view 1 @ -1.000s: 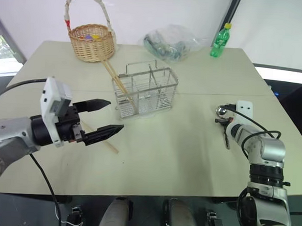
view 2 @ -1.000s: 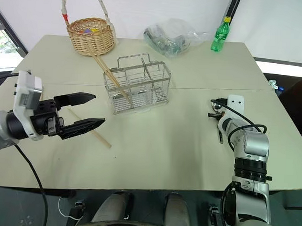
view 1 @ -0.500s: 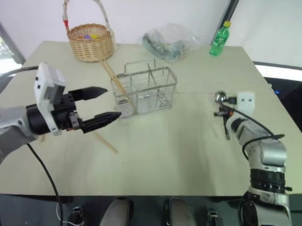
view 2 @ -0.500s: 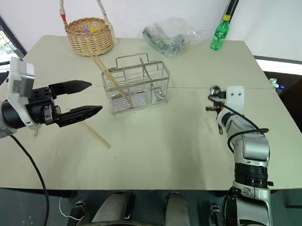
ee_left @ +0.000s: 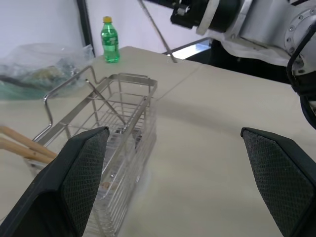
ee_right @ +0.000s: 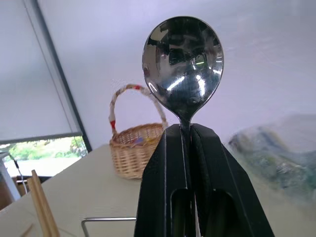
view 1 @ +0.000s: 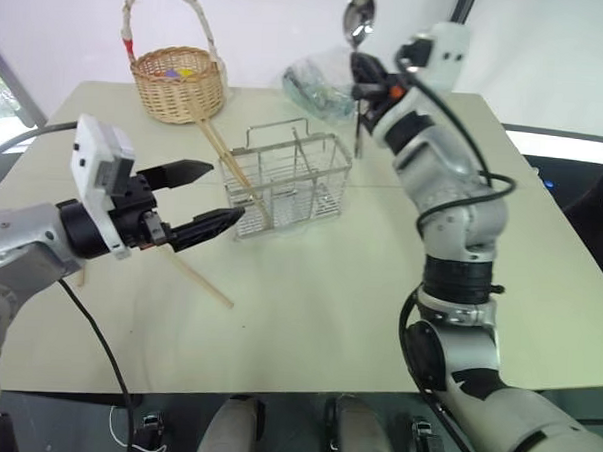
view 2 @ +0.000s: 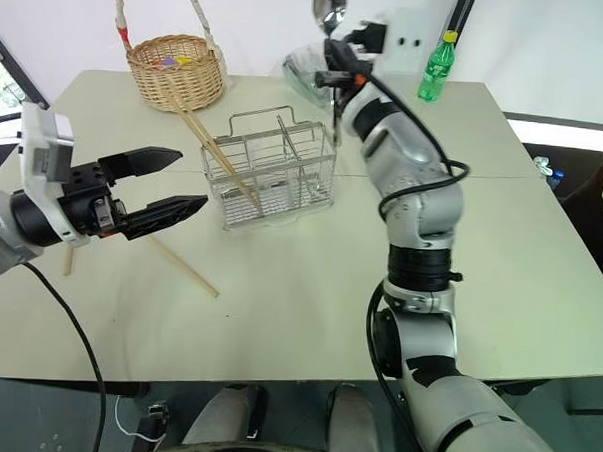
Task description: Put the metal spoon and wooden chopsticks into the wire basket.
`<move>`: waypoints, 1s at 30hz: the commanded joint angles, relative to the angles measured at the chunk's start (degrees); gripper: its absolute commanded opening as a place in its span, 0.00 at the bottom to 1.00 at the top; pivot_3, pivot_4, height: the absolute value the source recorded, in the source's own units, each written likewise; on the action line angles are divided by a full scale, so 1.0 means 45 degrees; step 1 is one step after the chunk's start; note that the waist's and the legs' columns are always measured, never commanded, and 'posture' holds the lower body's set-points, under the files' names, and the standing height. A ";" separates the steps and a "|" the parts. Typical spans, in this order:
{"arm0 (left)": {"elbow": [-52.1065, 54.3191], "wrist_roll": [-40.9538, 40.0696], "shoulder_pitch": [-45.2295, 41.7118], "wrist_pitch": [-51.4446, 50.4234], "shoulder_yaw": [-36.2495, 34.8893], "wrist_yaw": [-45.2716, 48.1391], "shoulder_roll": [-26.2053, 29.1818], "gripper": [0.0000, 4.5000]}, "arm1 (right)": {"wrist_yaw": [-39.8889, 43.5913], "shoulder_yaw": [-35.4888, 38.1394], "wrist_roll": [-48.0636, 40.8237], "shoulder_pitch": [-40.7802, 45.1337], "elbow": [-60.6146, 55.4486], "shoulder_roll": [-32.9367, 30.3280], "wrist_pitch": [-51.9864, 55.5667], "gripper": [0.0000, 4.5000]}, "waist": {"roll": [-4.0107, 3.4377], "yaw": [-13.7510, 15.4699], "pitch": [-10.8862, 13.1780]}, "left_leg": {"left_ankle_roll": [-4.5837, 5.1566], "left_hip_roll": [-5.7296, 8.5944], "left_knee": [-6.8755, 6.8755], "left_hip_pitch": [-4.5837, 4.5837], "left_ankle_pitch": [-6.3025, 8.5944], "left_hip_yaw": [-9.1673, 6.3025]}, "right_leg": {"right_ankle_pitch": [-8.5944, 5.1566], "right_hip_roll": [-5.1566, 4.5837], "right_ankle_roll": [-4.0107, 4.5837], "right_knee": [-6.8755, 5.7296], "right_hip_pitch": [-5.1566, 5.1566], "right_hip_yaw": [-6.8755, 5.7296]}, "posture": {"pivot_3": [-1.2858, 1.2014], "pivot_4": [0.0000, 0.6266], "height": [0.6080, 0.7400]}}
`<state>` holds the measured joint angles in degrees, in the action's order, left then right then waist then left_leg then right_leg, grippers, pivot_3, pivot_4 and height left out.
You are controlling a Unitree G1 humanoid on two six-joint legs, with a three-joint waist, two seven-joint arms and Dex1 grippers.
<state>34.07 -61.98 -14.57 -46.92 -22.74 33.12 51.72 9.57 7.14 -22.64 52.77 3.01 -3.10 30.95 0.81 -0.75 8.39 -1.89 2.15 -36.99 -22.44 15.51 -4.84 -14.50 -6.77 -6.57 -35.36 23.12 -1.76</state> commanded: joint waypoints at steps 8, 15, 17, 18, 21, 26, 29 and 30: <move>0.1036 -0.1047 0.0522 -0.0081 -0.1426 -0.1280 0.0294 1.00 | 0.1075 0.0243 0.0547 0.1430 0.4907 0.0983 -0.5009 0.01 | 0.0003 -0.0114 0.0002 | -0.0002 -0.0004 0.0003 0.0006 -0.0001 -0.0001 | 0.0016 0.0009 -0.0028 -0.0067 0.0033 0.0005 | 0.52 0.24 0.44; 0.1177 -0.1440 0.0740 -0.0028 -0.1753 -0.1672 0.0581 1.00 | 0.1388 0.0162 0.0751 0.1729 0.6340 0.1358 -0.6418 0.01 | 0.0005 -0.0151 0.0003 | -0.0003 -0.0004 -0.0007 0.0012 -0.0001 -0.0004 | 0.0001 0.0010 -0.0002 -0.0149 0.0053 0.0006 | 0.52 0.24 0.44; 0.1142 -0.1474 0.0742 -0.0005 -0.1808 -0.1710 0.0657 1.00 | 0.1388 0.0225 0.0714 0.1793 0.6426 0.1388 -0.6451 0.01 | 0.0005 -0.0154 0.0005 | -0.0003 -0.0003 -0.0006 0.0011 -0.0001 -0.0003 | 0.0002 0.0010 -0.0003 -0.0160 0.0053 0.0007 | 0.52 0.24 0.44; 0.1112 -0.1507 0.0731 0.0004 -0.1830 -0.1721 0.0693 1.00 | 0.1406 0.0257 0.0689 0.1838 0.6428 0.1400 -0.6490 0.01 | 0.0006 -0.0153 0.0005 | -0.0003 -0.0003 -0.0006 0.0009 -0.0001 -0.0002 | 0.0002 0.0010 -0.0003 -0.0162 0.0052 0.0006 | 0.52 0.24 0.44; 0.1037 -0.1548 0.0680 0.0043 -0.1813 -0.1733 0.0760 1.00 | 0.1525 0.0182 0.0860 0.1810 0.6493 0.1376 -0.6908 0.01 | 0.0006 -0.0157 0.0005 | -0.0003 -0.0002 -0.0006 0.0009 -0.0001 -0.0003 | 0.0001 0.0010 -0.0002 -0.0162 0.0052 0.0007 | 0.52 0.24 0.44; 0.0869 -0.1466 0.0543 0.0113 -0.1670 -0.1613 0.0826 1.00 | 0.1804 -0.0081 0.1432 0.1194 0.7114 0.1246 -0.7804 0.16 | 0.0007 -0.0247 0.0004 | -0.0002 -0.0002 -0.0006 0.0011 -0.0001 -0.0004 | -0.0001 0.0011 0.0000 -0.0163 0.0053 0.0006 | 0.52 0.24 0.44; 0.0784 -0.1426 0.0500 0.0140 -0.1623 -0.1529 0.0843 1.00 | 0.1742 0.0085 0.1379 0.0923 0.6931 0.1118 -0.7697 0.44 | 0.0008 -0.0324 0.0003 | -0.0003 -0.0002 -0.0007 0.0011 -0.0001 -0.0007 | 0.0002 0.0013 -0.0004 -0.0167 0.0051 0.0006 | 0.52 0.24 0.44; 0.0751 -0.1406 0.0490 0.0153 -0.1606 -0.1500 0.0843 1.00 | 0.1703 0.0114 0.1370 0.0862 0.6823 0.1077 -0.7641 0.55 | 0.0008 -0.0350 0.0003 | -0.0003 -0.0002 -0.0006 0.0011 -0.0002 -0.0006 | 0.0002 0.0012 -0.0004 -0.0167 0.0049 0.0006 | 0.52 0.24 0.44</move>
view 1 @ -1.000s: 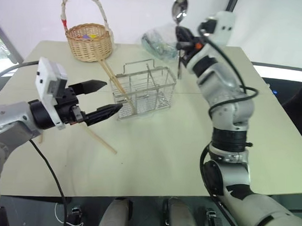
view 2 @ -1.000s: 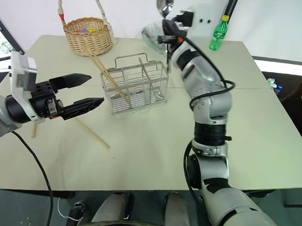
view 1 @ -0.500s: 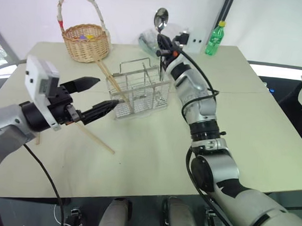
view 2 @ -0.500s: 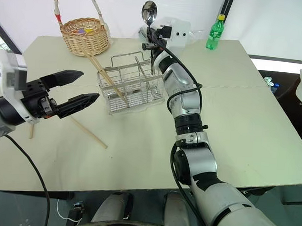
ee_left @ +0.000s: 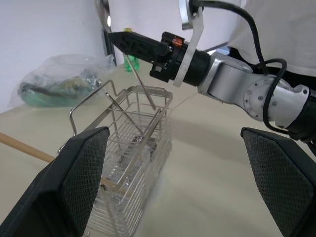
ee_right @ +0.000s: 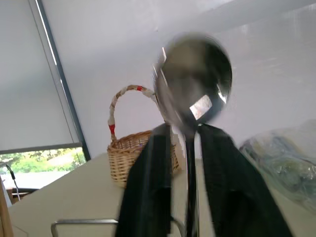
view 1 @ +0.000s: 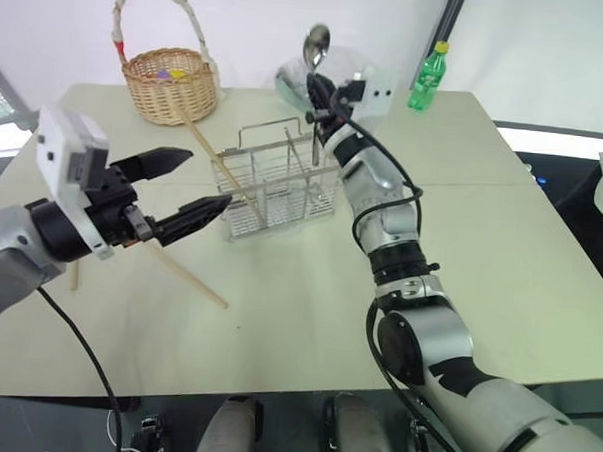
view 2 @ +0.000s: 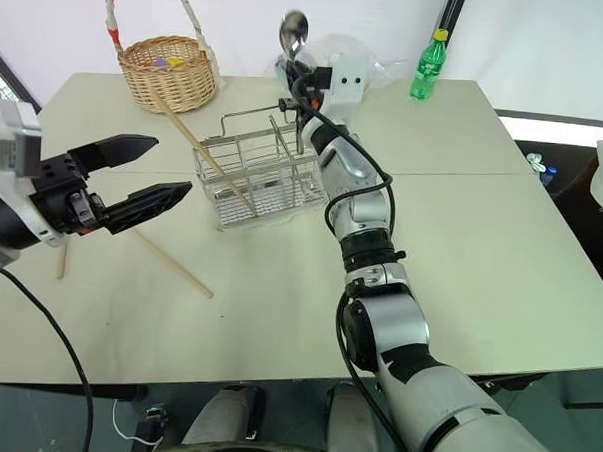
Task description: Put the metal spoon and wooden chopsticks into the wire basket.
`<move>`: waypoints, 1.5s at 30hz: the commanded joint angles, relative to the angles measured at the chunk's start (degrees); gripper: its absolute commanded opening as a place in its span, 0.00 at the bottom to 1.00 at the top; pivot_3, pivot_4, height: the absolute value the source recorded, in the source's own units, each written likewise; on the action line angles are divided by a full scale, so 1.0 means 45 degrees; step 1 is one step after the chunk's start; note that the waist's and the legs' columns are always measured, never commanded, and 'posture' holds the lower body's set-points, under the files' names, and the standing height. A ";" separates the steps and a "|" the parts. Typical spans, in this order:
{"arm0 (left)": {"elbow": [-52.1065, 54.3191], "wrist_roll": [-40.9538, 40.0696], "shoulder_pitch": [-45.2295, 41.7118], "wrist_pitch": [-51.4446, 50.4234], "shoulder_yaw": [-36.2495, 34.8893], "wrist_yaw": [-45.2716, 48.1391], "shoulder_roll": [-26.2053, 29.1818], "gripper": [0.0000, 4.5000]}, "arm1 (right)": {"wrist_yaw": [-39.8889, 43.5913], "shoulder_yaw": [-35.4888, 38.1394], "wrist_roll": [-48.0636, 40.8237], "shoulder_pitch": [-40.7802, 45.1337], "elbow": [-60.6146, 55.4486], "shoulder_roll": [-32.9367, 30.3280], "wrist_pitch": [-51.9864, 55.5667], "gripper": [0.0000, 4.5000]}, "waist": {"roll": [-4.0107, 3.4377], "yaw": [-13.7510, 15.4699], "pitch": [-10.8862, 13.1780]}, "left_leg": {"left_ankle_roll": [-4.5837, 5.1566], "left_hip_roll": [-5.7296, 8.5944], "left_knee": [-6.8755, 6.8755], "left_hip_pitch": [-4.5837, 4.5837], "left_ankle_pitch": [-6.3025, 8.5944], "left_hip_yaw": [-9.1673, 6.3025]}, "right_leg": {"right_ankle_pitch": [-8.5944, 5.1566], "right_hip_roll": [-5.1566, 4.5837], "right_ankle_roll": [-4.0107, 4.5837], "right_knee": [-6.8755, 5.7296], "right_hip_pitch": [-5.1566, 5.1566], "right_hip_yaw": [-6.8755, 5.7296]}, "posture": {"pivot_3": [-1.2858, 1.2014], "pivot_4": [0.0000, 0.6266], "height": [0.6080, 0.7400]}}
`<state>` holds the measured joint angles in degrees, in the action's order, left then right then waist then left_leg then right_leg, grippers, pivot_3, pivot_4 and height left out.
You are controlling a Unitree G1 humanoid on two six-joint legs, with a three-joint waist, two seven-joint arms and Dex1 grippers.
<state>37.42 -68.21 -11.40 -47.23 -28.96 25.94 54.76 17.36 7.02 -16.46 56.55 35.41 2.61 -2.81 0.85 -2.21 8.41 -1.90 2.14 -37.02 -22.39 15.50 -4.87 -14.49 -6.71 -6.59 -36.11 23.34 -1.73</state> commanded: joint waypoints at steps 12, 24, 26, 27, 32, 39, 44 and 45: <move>-0.0679 0.0727 -0.0497 0.0641 0.0371 0.0500 -0.0203 1.00 | 0.0573 0.0314 -0.1168 -0.0715 -0.4633 -0.2115 0.3168 0.99 | 0.0001 0.0008 0.0005 | 0.0000 0.0000 -0.0001 -0.0006 0.0000 -0.0001 | 0.0001 -0.0003 -0.0001 0.0003 -0.0001 0.0003 | 0.52 0.24 0.44; -0.3952 0.3881 -0.0184 0.0459 -0.0568 -0.1874 -0.0474 1.00 | 0.8005 0.0700 -0.6432 -0.3197 -1.1300 -0.9522 0.9614 0.99 | 0.0096 0.0283 -0.0031 | 0.0021 -0.0028 0.0020 0.0011 0.0012 0.0012 | -0.0030 -0.0002 0.0038 0.0055 -0.0061 -0.0009 | 0.52 0.24 0.44; -0.4910 0.4493 -0.0517 0.0034 -0.0518 -0.2820 -0.0494 1.00 | 0.8737 0.0585 -0.6573 -0.4474 -1.2286 -1.0253 0.9720 0.99 | 0.0105 0.0338 -0.0034 | 0.0021 -0.0036 0.0018 0.0013 0.0012 0.0010 | -0.0032 -0.0010 0.0039 0.0064 -0.0067 -0.0011 | 0.52 0.24 0.44; -0.5323 0.4645 -0.0748 -0.0368 -0.0512 -0.3319 -0.0530 1.00 | 0.9023 0.0534 -0.6614 -0.5131 -1.2715 -1.0553 0.9777 0.99 | 0.0113 0.0356 -0.0037 | 0.0021 -0.0037 0.0018 0.0012 0.0013 0.0008 | -0.0034 -0.0013 0.0042 0.0079 -0.0073 -0.0011 | 0.52 0.24 0.44; -0.7319 0.5890 -0.1929 -0.1922 -0.0119 -0.5107 -0.0580 1.00 | 0.9780 0.0269 -0.6097 -0.7514 -1.4311 -1.1458 0.9255 0.99 | 0.0135 0.0412 -0.0036 | 0.0017 -0.0047 0.0008 0.0000 0.0014 0.0005 | -0.0028 -0.0031 0.0035 0.0177 -0.0106 -0.0015 | 0.52 0.24 0.44; -1.0816 0.7825 -0.4116 -0.2075 0.1666 -0.4713 -0.0799 1.00 | 0.8961 0.0371 -0.7080 -0.7528 -1.5209 -1.1248 0.9794 0.99 | 0.0161 0.0634 -0.0034 | 0.0008 -0.0026 0.0002 -0.0001 0.0016 0.0014 | 0.0007 -0.0051 -0.0021 0.0203 -0.0094 -0.0012 | 0.52 0.24 0.44; -1.4353 0.9623 -0.5744 -0.0736 0.3215 -0.3733 -0.1045 1.00 | 0.8539 0.0230 -0.7103 -0.8275 -1.5909 -1.1230 0.9833 0.99 | 0.0177 0.0704 -0.0042 | 0.0005 -0.0028 0.0015 -0.0009 0.0017 0.0000 | 0.0008 -0.0054 -0.0021 0.0203 -0.0059 -0.0027 | 0.52 0.24 0.44; -1.5141 0.9981 -0.6105 -0.0364 0.3482 -0.3498 -0.1142 1.00 | 0.8409 0.0239 -0.7036 -0.8405 -1.5968 -1.1199 0.9787 0.99 | 0.0178 0.0709 -0.0042 | 0.0005 -0.0024 0.0014 -0.0014 0.0017 0.0004 | 0.0009 -0.0063 -0.0022 0.0204 -0.0057 -0.0026 | 0.52 0.24 0.44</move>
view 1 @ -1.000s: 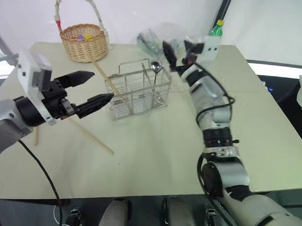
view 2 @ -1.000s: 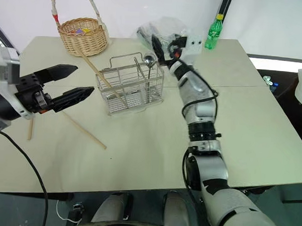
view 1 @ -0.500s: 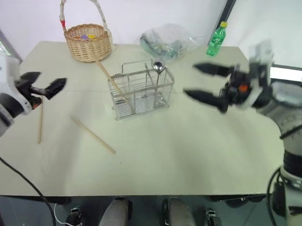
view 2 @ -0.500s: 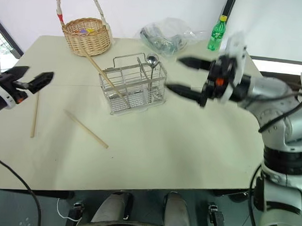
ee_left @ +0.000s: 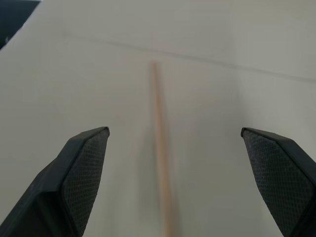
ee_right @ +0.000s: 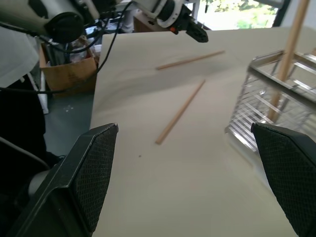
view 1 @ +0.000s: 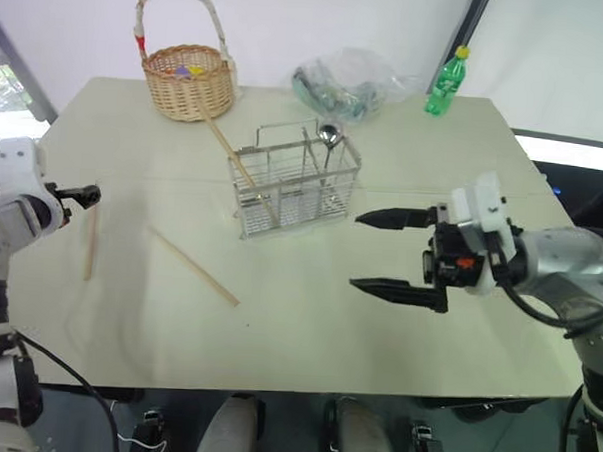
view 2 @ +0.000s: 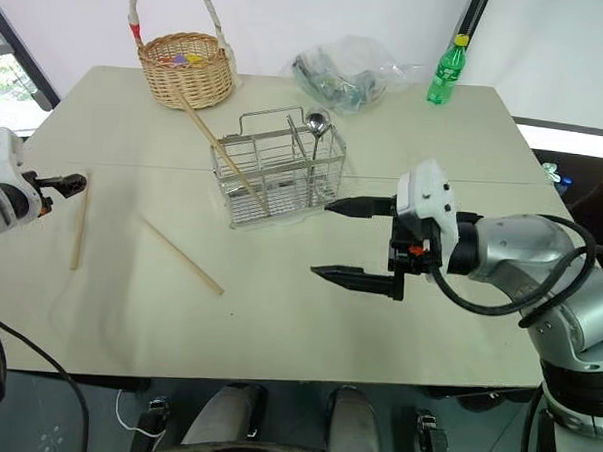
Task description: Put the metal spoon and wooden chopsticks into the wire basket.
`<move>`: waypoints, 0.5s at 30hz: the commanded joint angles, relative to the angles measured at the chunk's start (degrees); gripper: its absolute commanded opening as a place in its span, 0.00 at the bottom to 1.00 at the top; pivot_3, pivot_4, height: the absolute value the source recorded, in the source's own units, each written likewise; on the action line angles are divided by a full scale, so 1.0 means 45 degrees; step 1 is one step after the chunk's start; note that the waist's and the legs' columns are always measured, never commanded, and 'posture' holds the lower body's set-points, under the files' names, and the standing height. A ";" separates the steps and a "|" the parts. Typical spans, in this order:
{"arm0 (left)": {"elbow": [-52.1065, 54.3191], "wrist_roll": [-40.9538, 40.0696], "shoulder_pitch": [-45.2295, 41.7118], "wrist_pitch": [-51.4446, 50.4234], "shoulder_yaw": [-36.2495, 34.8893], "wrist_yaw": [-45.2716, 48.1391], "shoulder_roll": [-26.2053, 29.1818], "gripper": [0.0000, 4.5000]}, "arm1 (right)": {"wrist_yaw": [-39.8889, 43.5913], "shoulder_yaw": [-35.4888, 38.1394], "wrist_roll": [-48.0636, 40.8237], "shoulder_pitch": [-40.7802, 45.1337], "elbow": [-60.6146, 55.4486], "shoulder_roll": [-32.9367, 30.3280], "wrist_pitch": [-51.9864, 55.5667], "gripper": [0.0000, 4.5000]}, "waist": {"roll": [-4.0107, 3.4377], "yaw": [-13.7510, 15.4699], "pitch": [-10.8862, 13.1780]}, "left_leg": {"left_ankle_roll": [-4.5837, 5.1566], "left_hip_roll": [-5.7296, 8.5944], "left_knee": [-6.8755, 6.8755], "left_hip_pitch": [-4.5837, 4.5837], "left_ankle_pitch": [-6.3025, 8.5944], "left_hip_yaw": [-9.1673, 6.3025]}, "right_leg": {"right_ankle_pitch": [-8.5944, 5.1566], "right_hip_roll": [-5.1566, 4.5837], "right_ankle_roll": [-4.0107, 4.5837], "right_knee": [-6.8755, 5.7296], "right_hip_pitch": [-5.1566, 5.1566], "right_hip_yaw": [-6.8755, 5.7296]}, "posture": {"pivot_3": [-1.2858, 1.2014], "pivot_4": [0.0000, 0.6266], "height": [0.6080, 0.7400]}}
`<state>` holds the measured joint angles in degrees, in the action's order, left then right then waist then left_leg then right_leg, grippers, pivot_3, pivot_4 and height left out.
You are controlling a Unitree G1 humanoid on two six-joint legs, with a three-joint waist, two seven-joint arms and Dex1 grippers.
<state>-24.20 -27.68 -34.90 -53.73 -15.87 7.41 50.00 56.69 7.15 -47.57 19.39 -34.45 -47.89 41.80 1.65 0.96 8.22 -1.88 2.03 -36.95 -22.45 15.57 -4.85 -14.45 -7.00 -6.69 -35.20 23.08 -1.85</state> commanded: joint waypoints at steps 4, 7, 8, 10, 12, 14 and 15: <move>-0.4437 0.2020 -0.2267 0.2301 0.1144 0.1300 -0.0524 1.00 | -0.0847 0.0321 -0.0086 -0.0536 -0.0634 0.0090 -0.0184 0.99 | 0.0031 -0.0020 -0.0001 | 0.0000 0.0031 -0.0012 -0.0007 0.0000 0.0012 | 0.0008 -0.0044 -0.0015 0.0005 -0.0003 0.0000 | 0.52 0.24 0.44; -0.6896 0.2736 -0.3349 0.3464 0.1425 0.1625 -0.0968 1.00 | -0.1044 0.0443 -0.0206 -0.0805 -0.0798 0.0077 -0.0217 0.99 | 0.0045 -0.0014 -0.0003 | 0.0001 0.0031 -0.0008 -0.0009 0.0000 0.0011 | 0.0026 -0.0043 -0.0046 0.0005 -0.0002 -0.0004 | 0.52 0.24 0.44; -0.7574 0.2937 -0.3675 0.3767 0.1471 0.1715 -0.1094 1.00 | -0.1149 0.0464 -0.0204 -0.0857 -0.0834 0.0090 -0.0229 0.99 | 0.0045 -0.0021 -0.0002 | 0.0001 0.0030 -0.0007 -0.0011 0.0000 0.0010 | 0.0032 -0.0043 -0.0057 0.0003 -0.0002 -0.0006 | 0.52 0.24 0.44; -0.8691 0.3272 -0.4223 0.4151 0.1448 0.1765 -0.1291 1.00 | -0.1383 0.0482 -0.0083 -0.0957 -0.0871 0.0132 -0.0301 0.99 | 0.0053 -0.0020 -0.0003 | 0.0002 0.0030 -0.0007 -0.0011 -0.0001 0.0011 | 0.0034 -0.0042 -0.0062 0.0000 -0.0024 -0.0009 | 0.52 0.24 0.44; -0.9460 0.3442 -0.4612 0.4366 0.1267 0.1662 -0.1387 1.00 | -0.1612 0.0531 -0.0062 -0.1024 -0.0890 0.0171 -0.0338 0.99 | 0.0052 -0.0021 -0.0003 | 0.0002 0.0028 -0.0008 -0.0010 -0.0001 0.0010 | 0.0037 -0.0042 -0.0068 -0.0002 -0.0051 -0.0014 | 0.52 0.24 0.44; -0.9953 0.3567 -0.4878 0.4502 0.1135 0.1593 -0.1442 0.95 | -0.1881 0.0619 -0.0181 -0.1043 -0.0872 0.0233 -0.0306 1.00 | 0.0050 -0.0031 -0.0003 | 0.0001 0.0028 -0.0008 -0.0002 -0.0001 0.0009 | 0.0039 -0.0042 -0.0074 -0.0003 -0.0061 -0.0016 | 0.52 0.24 0.44; -1.0117 0.3565 -0.4974 0.4565 0.1043 0.1531 -0.1465 0.88 | -0.2003 0.0662 -0.0251 -0.1044 -0.0861 0.0262 -0.0284 1.00 | 0.0051 -0.0031 -0.0003 | 0.0002 0.0027 -0.0009 0.0003 -0.0001 0.0009 | 0.0040 -0.0043 -0.0076 -0.0003 -0.0067 -0.0015 | 0.52 0.24 0.44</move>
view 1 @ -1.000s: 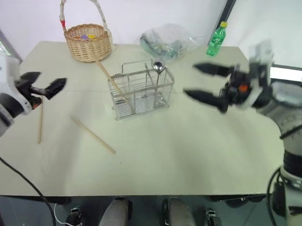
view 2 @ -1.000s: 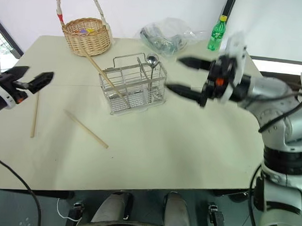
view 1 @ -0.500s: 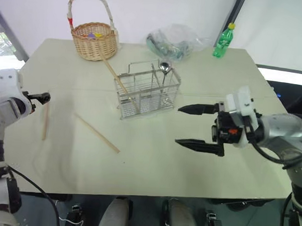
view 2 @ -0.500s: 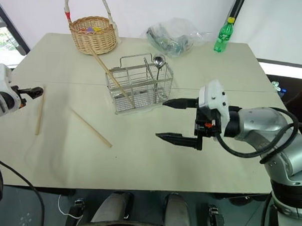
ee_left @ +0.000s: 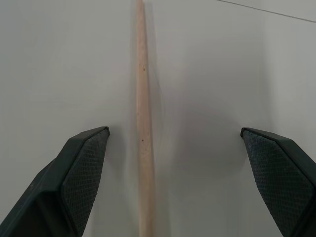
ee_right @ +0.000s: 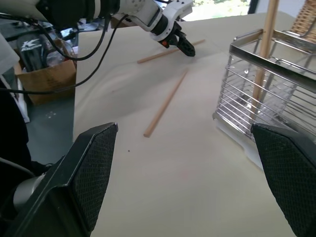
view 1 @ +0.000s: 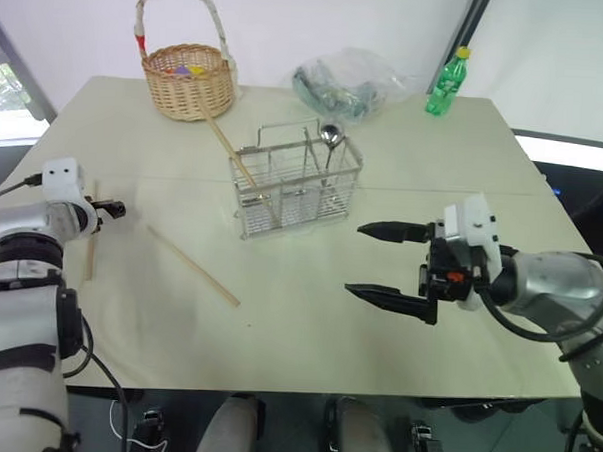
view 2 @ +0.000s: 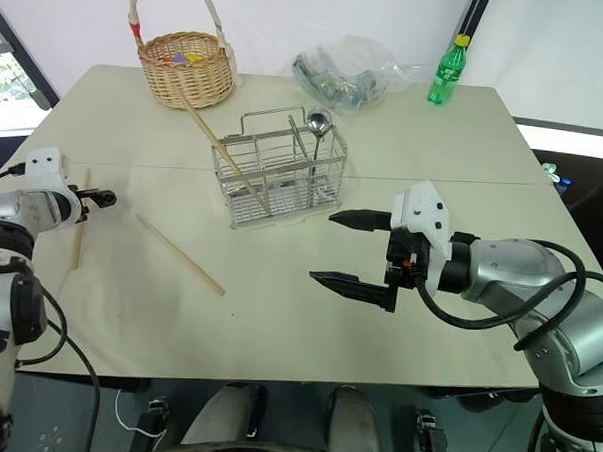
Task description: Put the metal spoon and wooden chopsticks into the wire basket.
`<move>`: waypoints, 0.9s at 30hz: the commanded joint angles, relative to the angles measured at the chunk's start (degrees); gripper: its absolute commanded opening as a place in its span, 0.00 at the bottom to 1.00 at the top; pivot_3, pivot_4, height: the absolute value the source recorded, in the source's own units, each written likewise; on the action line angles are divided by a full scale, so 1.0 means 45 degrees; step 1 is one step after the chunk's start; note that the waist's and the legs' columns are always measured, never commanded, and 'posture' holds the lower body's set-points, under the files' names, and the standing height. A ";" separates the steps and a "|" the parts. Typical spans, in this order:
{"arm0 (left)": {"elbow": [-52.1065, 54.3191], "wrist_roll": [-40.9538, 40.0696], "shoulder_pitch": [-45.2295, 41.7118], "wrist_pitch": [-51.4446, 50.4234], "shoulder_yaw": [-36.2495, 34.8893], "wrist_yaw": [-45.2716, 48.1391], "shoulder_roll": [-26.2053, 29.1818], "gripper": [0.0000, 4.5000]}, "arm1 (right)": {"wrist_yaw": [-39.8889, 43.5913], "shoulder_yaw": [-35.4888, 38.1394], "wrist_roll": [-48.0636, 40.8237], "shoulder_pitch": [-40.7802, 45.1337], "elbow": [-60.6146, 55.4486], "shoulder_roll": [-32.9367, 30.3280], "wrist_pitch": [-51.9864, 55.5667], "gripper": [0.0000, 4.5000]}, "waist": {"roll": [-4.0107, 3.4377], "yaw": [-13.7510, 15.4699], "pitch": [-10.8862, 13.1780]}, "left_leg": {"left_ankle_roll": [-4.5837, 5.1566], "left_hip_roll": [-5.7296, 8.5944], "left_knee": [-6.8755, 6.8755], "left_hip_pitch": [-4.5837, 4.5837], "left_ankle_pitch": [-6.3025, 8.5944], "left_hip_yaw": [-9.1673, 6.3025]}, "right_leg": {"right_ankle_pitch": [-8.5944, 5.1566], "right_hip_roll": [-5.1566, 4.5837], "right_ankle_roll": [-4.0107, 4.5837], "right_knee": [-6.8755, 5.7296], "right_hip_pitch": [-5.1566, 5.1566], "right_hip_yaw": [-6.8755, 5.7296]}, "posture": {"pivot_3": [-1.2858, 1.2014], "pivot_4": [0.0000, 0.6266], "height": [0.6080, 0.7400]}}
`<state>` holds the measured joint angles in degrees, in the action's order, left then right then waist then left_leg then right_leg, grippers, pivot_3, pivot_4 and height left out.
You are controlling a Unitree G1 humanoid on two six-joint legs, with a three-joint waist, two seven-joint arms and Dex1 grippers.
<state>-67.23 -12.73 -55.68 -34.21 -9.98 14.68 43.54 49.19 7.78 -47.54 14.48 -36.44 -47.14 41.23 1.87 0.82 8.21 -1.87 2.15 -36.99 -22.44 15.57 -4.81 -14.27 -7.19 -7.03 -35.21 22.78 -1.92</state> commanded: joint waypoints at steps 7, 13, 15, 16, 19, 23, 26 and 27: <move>-0.0991 0.0507 -0.0674 0.0491 -0.0493 -0.0268 -0.0069 0.13 | -0.0765 0.0590 -0.0415 0.0048 -0.0403 0.0127 -0.0133 1.00 | 0.0001 0.0004 -0.0001 | 0.0000 0.0000 -0.0004 0.0002 0.0000 0.0000 | 0.0006 -0.0001 -0.0011 0.0000 -0.0004 -0.0003 | 0.52 0.24 0.44; -0.0917 0.0612 -0.0898 0.0771 -0.0719 -0.0364 -0.0178 0.02 | -0.0724 0.0494 -0.0336 0.0033 -0.0289 0.0062 -0.0223 1.00 | 0.0002 0.0008 -0.0001 | -0.0001 0.0002 -0.0006 0.0001 -0.0001 0.0001 | 0.0009 -0.0001 -0.0016 -0.0001 -0.0006 -0.0004 | 0.52 0.24 0.44; -0.0547 0.0529 -0.1120 0.1235 -0.0781 -0.0065 -0.0275 0.02 | -0.0649 0.0514 -0.0273 -0.0010 -0.0202 -0.0002 -0.0232 1.00 | 0.0009 0.0026 0.0002 | 0.0000 0.0002 -0.0008 0.0001 -0.0001 0.0000 | 0.0009 -0.0001 -0.0017 -0.0001 -0.0008 -0.0008 | 0.52 0.24 0.44; -0.0402 0.0451 -0.1216 0.1441 -0.0865 -0.0015 -0.0321 0.02 | -0.0602 0.0543 -0.0240 -0.0029 -0.0146 -0.0040 -0.0240 1.00 | 0.0023 0.0031 0.0007 | -0.0001 0.0002 -0.0010 0.0000 -0.0001 -0.0003 | 0.0009 -0.0001 -0.0017 -0.0001 -0.0009 -0.0012 | 0.52 0.24 0.44; 0.0509 -0.0021 -0.1507 0.2487 -0.1423 0.0024 -0.0388 0.02 | -0.0549 0.0654 -0.0149 -0.0094 -0.0048 -0.0183 -0.0215 1.00 | 0.0053 0.0002 0.0015 | -0.0002 0.0001 -0.0016 -0.0006 -0.0001 -0.0006 | 0.0010 -0.0001 -0.0018 0.0001 -0.0011 -0.0016 | 0.52 0.24 0.44; 0.3663 -0.2363 -0.1960 0.2085 -0.3632 -0.0175 -0.0863 0.02 | -0.0867 0.0908 -0.0351 -0.0071 -0.0049 -0.0263 0.0018 1.00 | 0.0069 -0.0010 0.0025 | -0.0004 -0.0002 -0.0012 -0.0021 -0.0001 -0.0004 | 0.0011 -0.0014 -0.0017 0.0006 0.0003 -0.0015 | 0.52 0.24 0.44; 0.6776 -0.4679 -0.2301 0.0478 -0.5238 -0.0836 -0.1763 0.02 | -0.1182 0.0937 -0.0486 -0.0144 -0.0232 -0.0158 0.0122 1.00 | 0.0070 -0.0013 0.0025 | -0.0006 0.0002 -0.0013 -0.0028 -0.0002 -0.0005 | 0.0012 -0.0051 -0.0018 0.0011 0.0001 -0.0027 | 0.52 0.24 0.44; 0.7675 -0.5192 -0.2365 -0.0018 -0.5440 -0.1052 -0.2060 0.02 | -0.1294 0.0925 -0.0523 -0.0185 -0.0311 -0.0110 0.0141 1.00 | 0.0067 -0.0015 0.0023 | -0.0007 0.0011 -0.0012 -0.0026 -0.0002 -0.0001 | 0.0013 -0.0065 -0.0020 0.0012 -0.0002 -0.0032 | 0.52 0.24 0.44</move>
<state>-39.85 -31.06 -64.91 -31.13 -32.06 11.42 34.90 44.18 10.07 -48.65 13.59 -35.91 -47.76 42.01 2.18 0.75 8.31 -1.90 2.25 -37.05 -22.53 15.56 -4.80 -14.20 -7.55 -7.14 -35.17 22.75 -2.10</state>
